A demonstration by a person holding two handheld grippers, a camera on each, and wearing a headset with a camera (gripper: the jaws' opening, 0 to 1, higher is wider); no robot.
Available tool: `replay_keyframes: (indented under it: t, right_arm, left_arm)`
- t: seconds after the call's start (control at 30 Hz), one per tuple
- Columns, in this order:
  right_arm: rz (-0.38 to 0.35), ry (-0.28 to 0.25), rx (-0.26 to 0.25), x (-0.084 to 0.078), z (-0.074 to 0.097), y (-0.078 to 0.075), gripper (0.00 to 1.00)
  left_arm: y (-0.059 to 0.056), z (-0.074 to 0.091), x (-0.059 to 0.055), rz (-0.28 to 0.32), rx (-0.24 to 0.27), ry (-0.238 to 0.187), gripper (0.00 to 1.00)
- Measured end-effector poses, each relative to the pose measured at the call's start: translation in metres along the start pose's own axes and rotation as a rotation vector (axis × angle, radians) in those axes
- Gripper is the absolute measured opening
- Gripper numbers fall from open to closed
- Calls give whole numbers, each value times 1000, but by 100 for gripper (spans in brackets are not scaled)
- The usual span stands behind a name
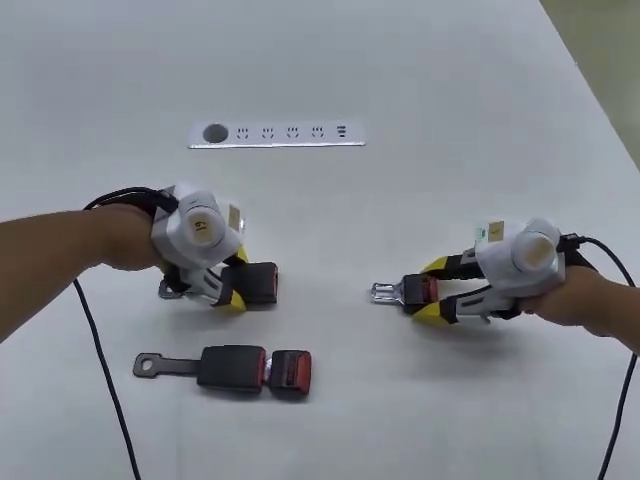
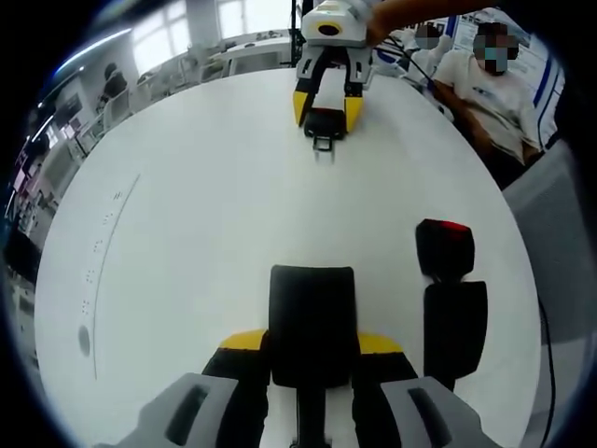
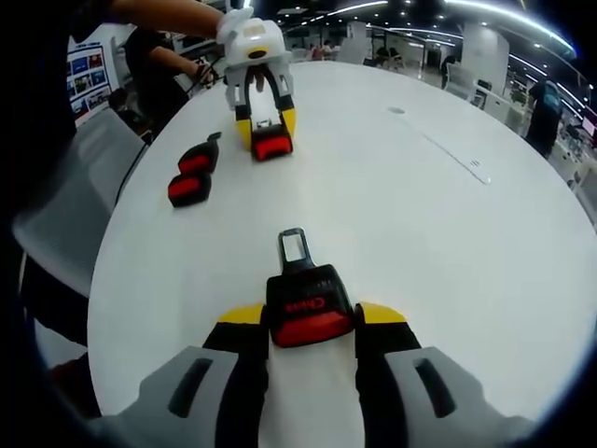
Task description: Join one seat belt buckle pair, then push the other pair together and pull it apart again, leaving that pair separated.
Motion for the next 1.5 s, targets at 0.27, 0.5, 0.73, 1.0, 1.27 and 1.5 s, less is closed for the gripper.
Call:
replay_keyframes:
  t: [0.27,0.5,0.73,1.0,1.27,1.5]
  right_arm:
    - [-103,6,-50,7,-2,1,39]
    - [-226,-149,-210,26,14,-11,65]
    - [-238,-174,-368,43,33,5,79]
    - [-278,-269,-511,71,59,23,85]
    - [-322,-288,-606,84,72,50,88]
    - [-367,-302,-637,89,70,83,95]
  left_arm:
    - [-7,5,8,83,10,35,49]
    - [3,31,24,245,111,-152,62]
    - [-12,58,26,381,226,-309,79]
    - [-33,84,6,572,366,-471,91]
    - [-68,105,-15,680,415,-573,100]
    - [-87,123,-46,715,466,-575,100]
Point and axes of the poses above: the centre of the closed fingertips' face, and the gripper's own axes: z roughly backward along the fingers, y roughly to its left, x roughly out of its top, the point moved 4 cm from there along z, roughly backward along the fingers, and after that the axes turned 8 degrees about z, right-handed, at the moved point
